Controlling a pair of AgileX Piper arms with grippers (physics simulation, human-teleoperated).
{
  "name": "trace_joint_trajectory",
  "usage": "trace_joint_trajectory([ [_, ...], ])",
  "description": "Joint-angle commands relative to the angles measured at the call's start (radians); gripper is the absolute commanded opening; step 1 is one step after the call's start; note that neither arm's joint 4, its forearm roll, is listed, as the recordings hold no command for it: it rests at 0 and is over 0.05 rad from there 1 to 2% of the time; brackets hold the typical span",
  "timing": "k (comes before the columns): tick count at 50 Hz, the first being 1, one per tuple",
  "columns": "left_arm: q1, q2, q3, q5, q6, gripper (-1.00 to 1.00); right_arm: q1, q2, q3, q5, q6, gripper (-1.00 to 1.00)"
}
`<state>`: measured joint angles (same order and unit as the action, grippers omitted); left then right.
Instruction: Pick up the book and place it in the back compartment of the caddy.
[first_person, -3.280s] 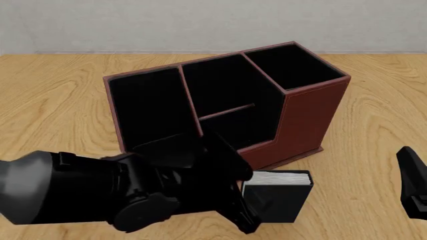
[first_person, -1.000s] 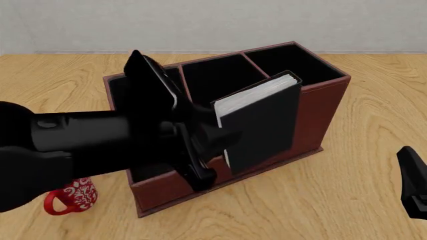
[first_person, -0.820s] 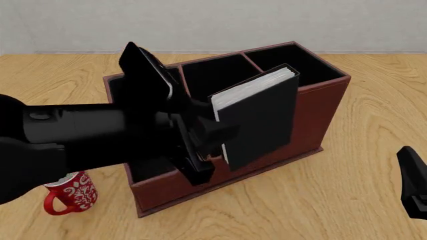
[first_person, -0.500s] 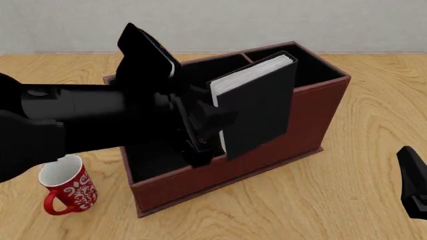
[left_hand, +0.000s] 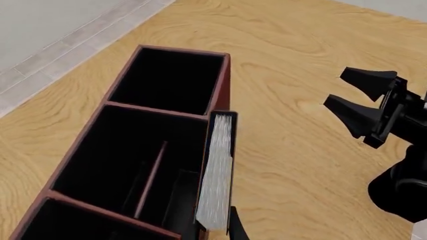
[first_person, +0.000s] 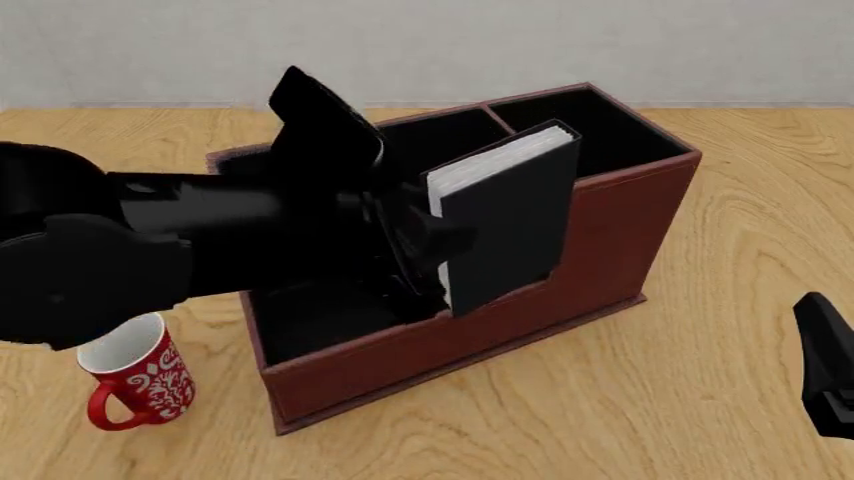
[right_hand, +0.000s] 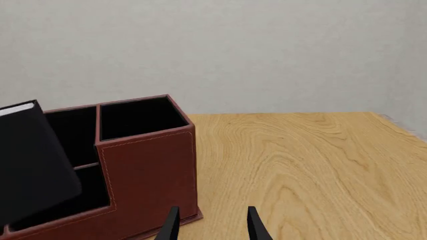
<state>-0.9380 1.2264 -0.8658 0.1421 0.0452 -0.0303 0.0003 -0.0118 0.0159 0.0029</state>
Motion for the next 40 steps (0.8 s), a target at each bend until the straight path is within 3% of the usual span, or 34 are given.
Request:
trace_joint_trajectory([
  [1,0.029,0.043,-0.007,-0.033,0.021,-1.00,0.000,0.000,0.000,0.000,0.000,1.00],
  [26,0.077,0.139,-0.085,-0.014,0.066,-1.00,0.000,0.000,0.000,0.000,0.000,1.00],
  [40,0.099,0.145,-0.080,-0.014,0.073,-1.00,0.000,0.000,0.000,0.000,0.000,1.00],
])
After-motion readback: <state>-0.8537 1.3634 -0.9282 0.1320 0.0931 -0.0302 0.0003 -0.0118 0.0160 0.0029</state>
